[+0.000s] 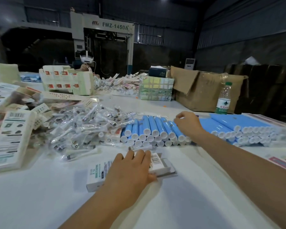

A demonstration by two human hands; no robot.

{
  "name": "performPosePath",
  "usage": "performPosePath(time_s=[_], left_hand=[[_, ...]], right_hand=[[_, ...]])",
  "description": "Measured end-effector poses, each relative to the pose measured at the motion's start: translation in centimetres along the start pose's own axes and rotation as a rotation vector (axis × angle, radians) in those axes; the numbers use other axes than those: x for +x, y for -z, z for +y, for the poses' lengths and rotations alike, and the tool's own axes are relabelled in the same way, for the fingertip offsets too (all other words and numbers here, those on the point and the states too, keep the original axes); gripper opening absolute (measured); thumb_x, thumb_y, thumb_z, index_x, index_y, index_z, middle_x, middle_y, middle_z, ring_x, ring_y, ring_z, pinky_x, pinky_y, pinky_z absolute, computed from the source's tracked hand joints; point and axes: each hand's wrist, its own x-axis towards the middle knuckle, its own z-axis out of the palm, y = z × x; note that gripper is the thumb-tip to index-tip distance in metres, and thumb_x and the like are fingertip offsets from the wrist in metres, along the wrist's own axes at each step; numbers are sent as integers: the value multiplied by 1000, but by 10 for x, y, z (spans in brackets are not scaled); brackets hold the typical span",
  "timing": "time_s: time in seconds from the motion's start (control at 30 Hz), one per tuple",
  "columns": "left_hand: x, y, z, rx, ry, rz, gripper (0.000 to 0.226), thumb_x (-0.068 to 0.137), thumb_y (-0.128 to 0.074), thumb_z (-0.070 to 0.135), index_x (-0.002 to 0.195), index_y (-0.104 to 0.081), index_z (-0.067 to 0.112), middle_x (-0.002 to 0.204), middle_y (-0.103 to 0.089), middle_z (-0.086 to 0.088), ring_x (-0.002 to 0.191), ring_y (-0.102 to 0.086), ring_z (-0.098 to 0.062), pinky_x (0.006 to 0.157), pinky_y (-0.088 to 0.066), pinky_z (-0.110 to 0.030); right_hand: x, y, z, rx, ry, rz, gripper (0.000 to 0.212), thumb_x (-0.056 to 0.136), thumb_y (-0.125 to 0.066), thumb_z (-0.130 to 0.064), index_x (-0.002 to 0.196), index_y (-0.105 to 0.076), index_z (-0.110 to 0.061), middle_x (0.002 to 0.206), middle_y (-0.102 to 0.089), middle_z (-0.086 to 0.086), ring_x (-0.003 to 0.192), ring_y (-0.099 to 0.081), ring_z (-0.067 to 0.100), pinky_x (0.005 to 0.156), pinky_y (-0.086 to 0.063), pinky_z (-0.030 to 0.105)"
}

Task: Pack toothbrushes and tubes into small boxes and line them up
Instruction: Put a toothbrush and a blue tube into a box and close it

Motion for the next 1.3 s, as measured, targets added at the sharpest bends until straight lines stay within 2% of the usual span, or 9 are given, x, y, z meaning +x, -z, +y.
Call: performPosePath(time_s=[0.2,0.33,0.43,0.57,0.8,0.97,1.1,1.2,1.3], left_hand=[[2,0,-1,-56,6,49,71,95,-30,59,147,-7,16,141,-31,-3,124,-32,-26,95,-30,-43],[2,-2,-4,-70,-1,81,70,95,-29,57,147,-9,15,139,-33,-4,121,-34,-28,94,-30,-43],[3,-4,-4,-82,15,74,72,95,-27,60,148,-6,17,142,-31,-3,124,-32,-27,96,-30,-43],[3,-3,-7,-52,46,76,69,97,-20,58,148,-1,17,142,-29,0,124,-33,-24,94,-30,-40],[6,4,-2,-79,102,90,66,96,-18,58,149,-2,21,142,-30,3,123,-35,-22,94,-31,-37],[4,7,8,-83,96,121,65,95,-17,58,148,-7,23,138,-34,3,119,-37,-21,90,-31,-35],[4,9,11,-72,130,133,66,93,-14,58,147,-5,22,141,-32,3,122,-36,-22,92,-31,-35],[4,9,12,-81,114,95,65,96,-20,56,148,-4,20,144,-30,0,124,-34,-24,95,-30,-38],[5,9,13,-97,88,96,66,96,-23,55,148,-7,18,143,-32,-2,123,-36,-26,94,-31,-41]], right_hand=[[36,-26,-33,-429,-100,-254,33,91,-55,-20,63,-45,-7,62,-46,8,53,-42,20,46,-33,26],[43,-27,-40,-408,-151,-352,27,86,-60,-12,64,-47,-6,55,-45,9,44,-37,20,38,-30,19],[39,-19,-32,-203,-209,-374,10,84,-59,-11,83,-50,-6,58,-39,8,45,-32,18,40,-25,18],[16,10,-8,333,-249,-211,68,87,-54,-7,147,-24,-16,57,-46,8,36,-39,13,34,-31,16],[-82,18,24,830,-164,-6,91,88,-54,3,149,-3,-40,60,-60,14,42,-58,20,39,-47,27],[-110,2,19,791,-83,19,75,84,-60,2,133,-24,-41,65,-65,6,48,-58,15,44,-46,25],[-124,-4,20,647,-89,-6,16,84,-66,-12,96,-72,-20,77,-61,-4,60,-50,6,58,-38,23],[-128,-4,19,656,-69,-11,30,87,-61,-14,61,-75,-21,65,-59,-13,60,-47,5,60,-35,23],[-127,2,18,650,-73,43,26,87,-58,-9,69,-75,-18,64,-58,-10,62,-44,13,59,-35,24]])
